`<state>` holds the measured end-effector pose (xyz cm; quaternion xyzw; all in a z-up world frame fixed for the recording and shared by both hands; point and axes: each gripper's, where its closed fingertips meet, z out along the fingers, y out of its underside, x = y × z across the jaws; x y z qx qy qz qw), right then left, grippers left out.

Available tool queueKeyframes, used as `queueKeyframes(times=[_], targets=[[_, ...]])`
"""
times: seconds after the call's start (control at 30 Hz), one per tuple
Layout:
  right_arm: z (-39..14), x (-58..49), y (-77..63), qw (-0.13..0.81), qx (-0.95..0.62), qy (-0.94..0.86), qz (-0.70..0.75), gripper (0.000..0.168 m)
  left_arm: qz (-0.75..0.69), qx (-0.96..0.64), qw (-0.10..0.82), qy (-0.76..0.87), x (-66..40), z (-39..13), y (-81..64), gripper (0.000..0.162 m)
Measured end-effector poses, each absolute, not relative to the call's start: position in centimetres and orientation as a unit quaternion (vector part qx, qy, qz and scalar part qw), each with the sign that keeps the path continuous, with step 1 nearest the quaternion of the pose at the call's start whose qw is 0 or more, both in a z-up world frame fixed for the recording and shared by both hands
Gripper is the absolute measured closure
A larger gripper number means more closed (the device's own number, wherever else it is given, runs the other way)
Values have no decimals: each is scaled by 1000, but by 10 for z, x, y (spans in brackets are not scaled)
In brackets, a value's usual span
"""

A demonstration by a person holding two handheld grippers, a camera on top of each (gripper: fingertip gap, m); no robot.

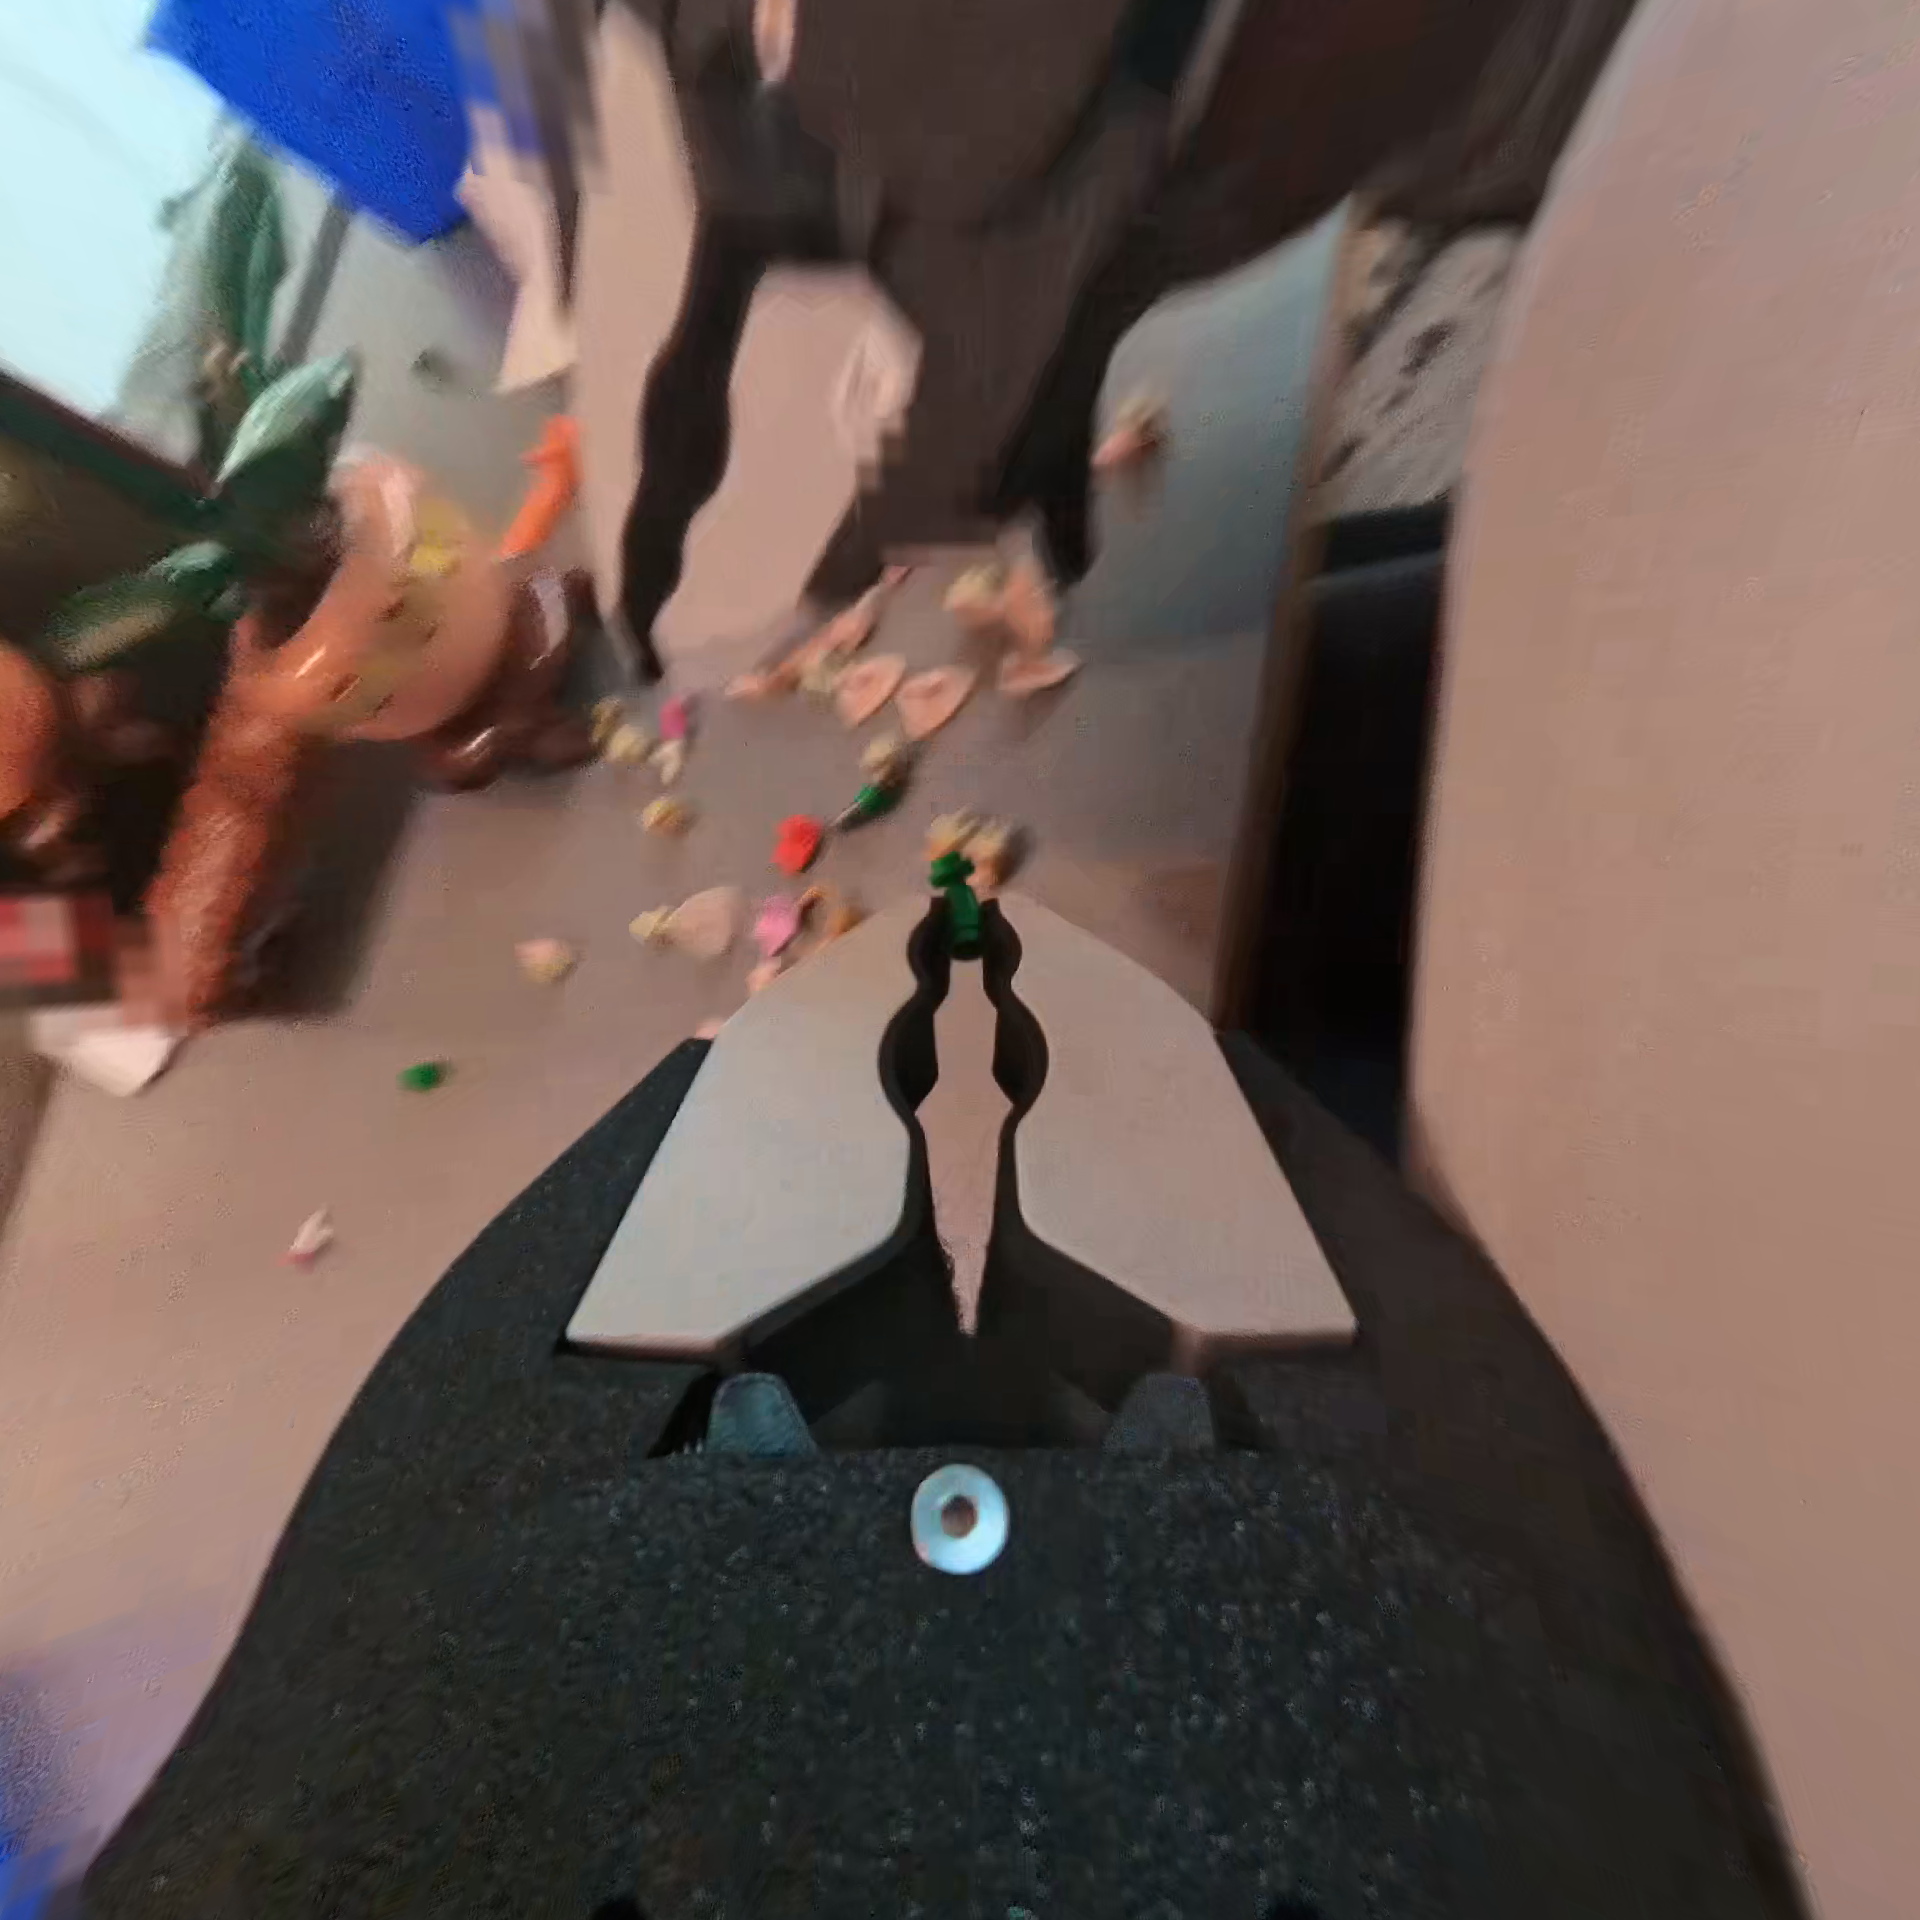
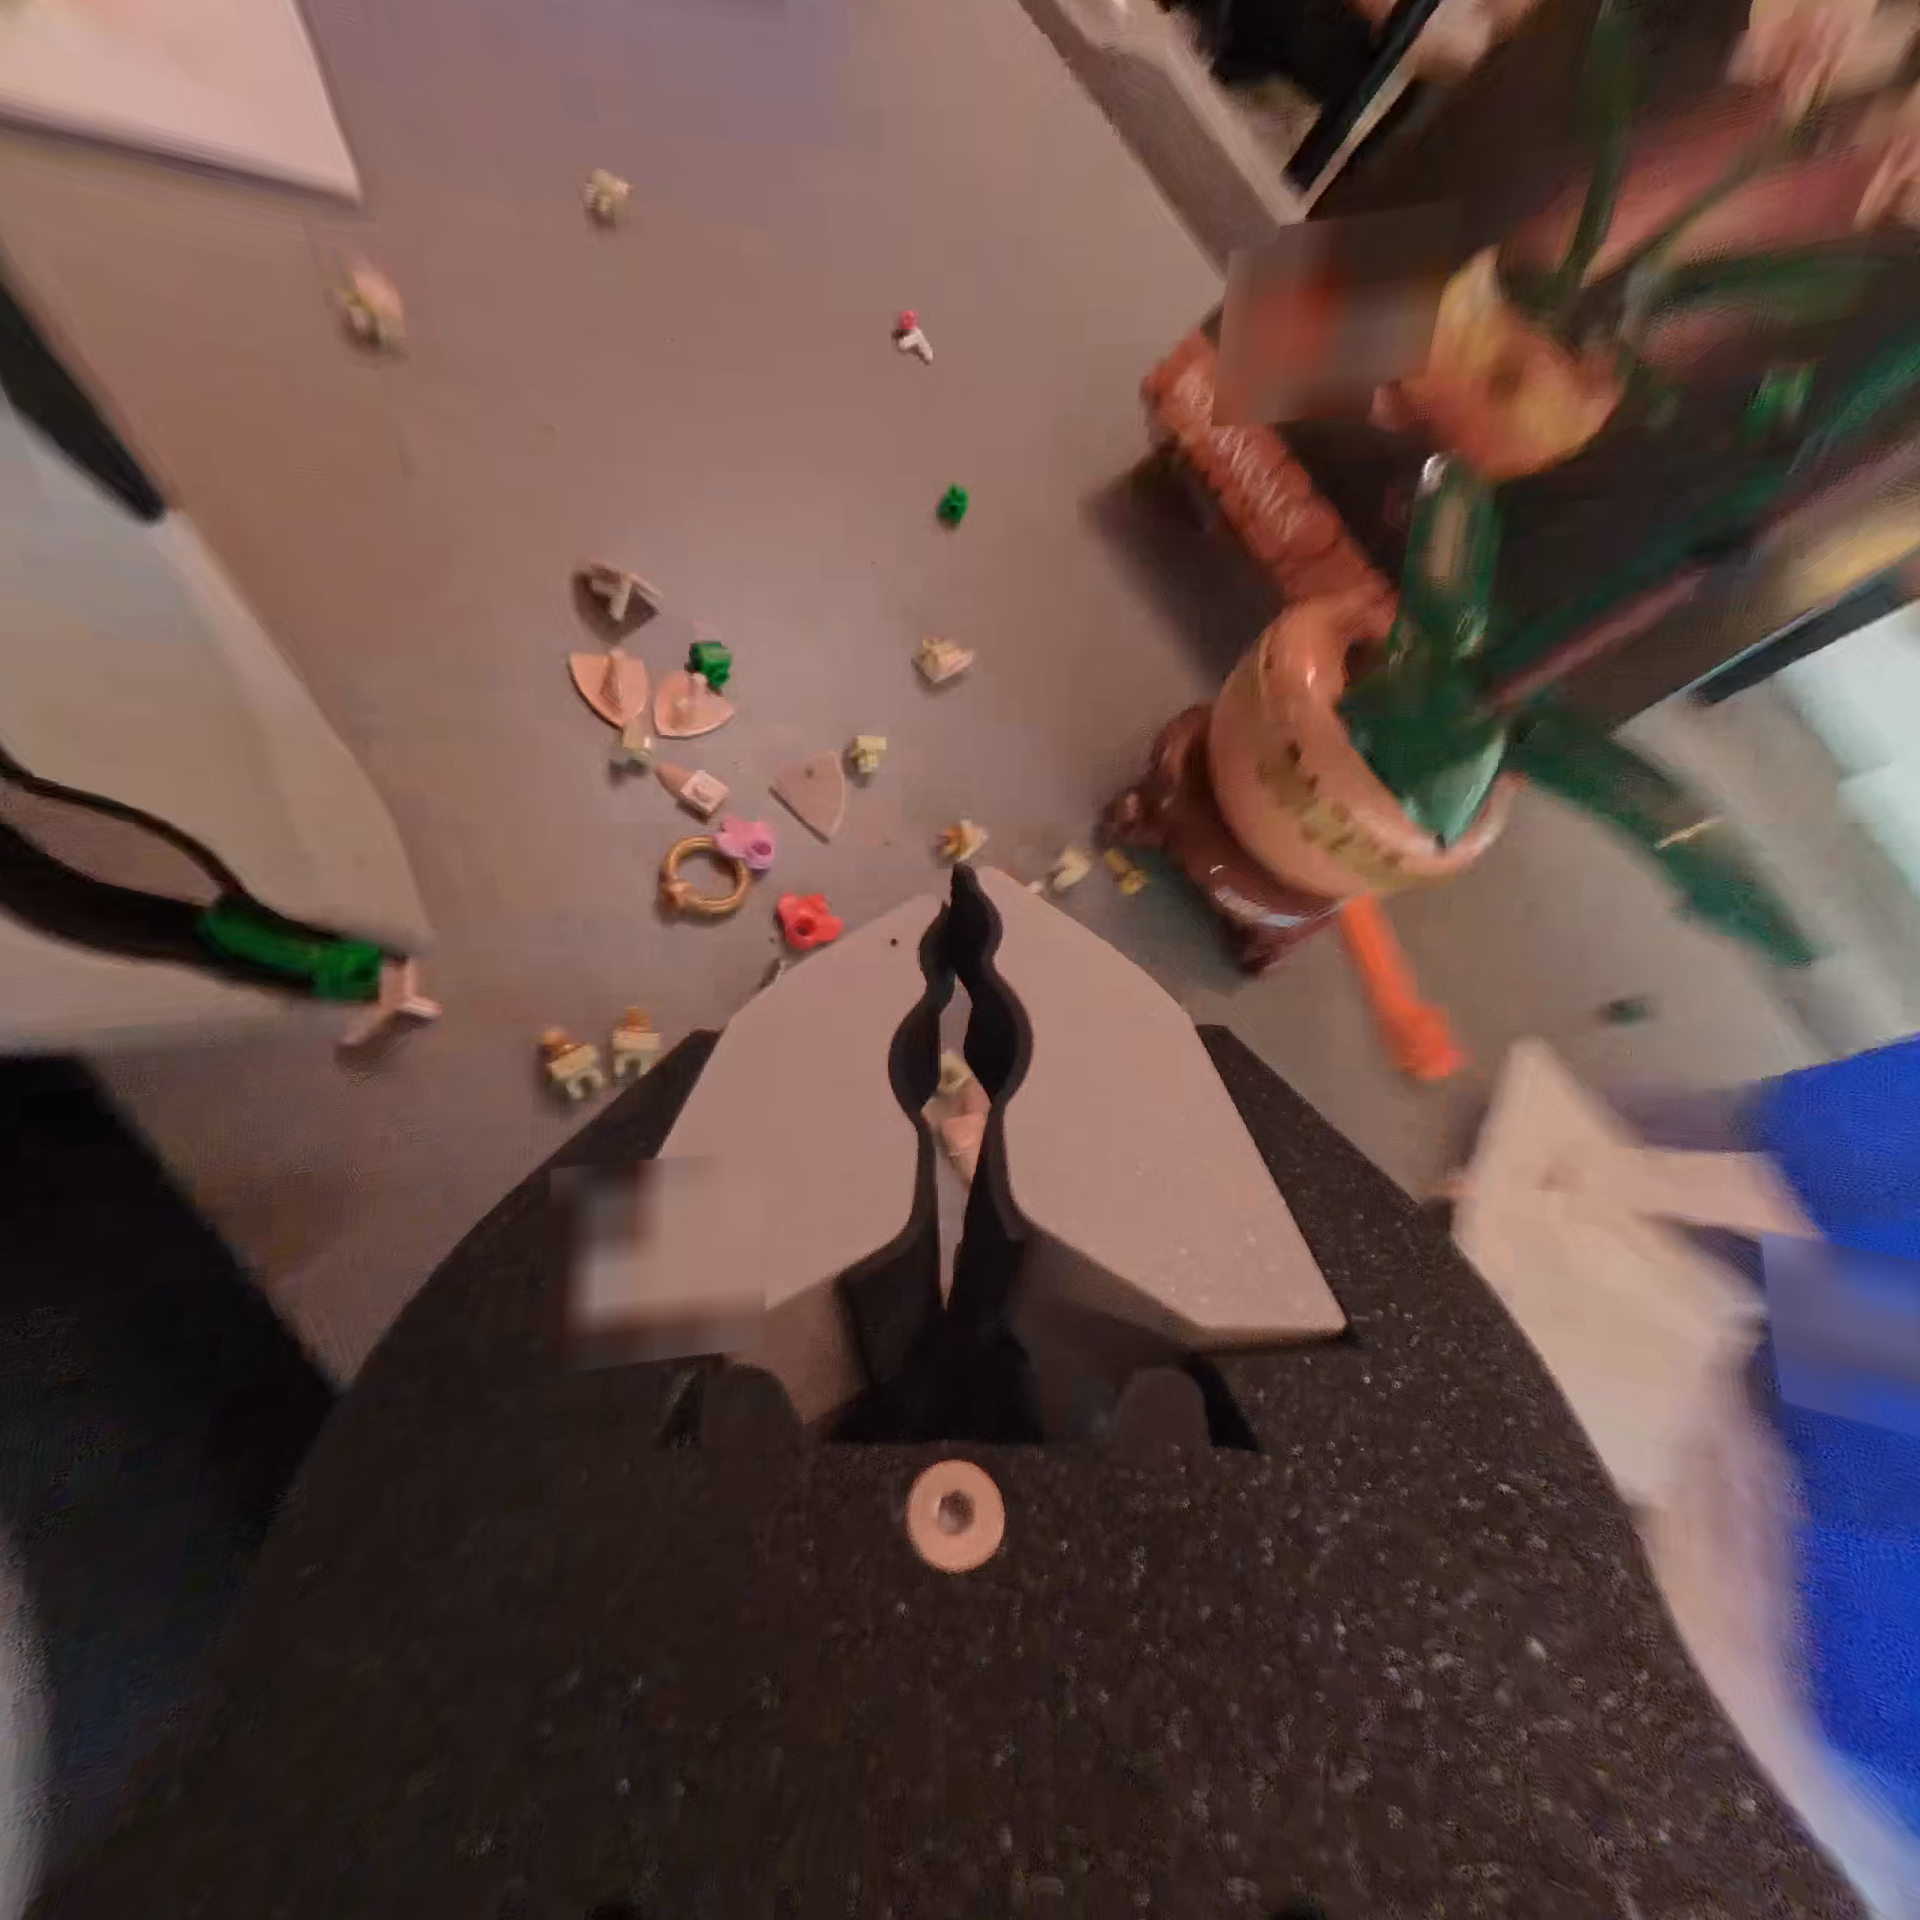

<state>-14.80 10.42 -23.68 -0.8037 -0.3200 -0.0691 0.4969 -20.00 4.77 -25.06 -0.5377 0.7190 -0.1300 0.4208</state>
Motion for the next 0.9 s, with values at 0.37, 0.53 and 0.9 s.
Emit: queueKeyframes(times=[0.37, 0.53, 0.9], targets=[[-226, -201, 73, 417, -789, -181, 413, 146, -167, -588, 450, 651, -213, -250, 77, 156], [-241, -216, 68, 393, -808, -207, 387, 155, -117, -558, 462, 679, -213, -253, 73, 156], [-239, -223, 62, 342, -792, -149, 484, 162, -91, -509, 485, 706, -212, -249, 74, 156]])
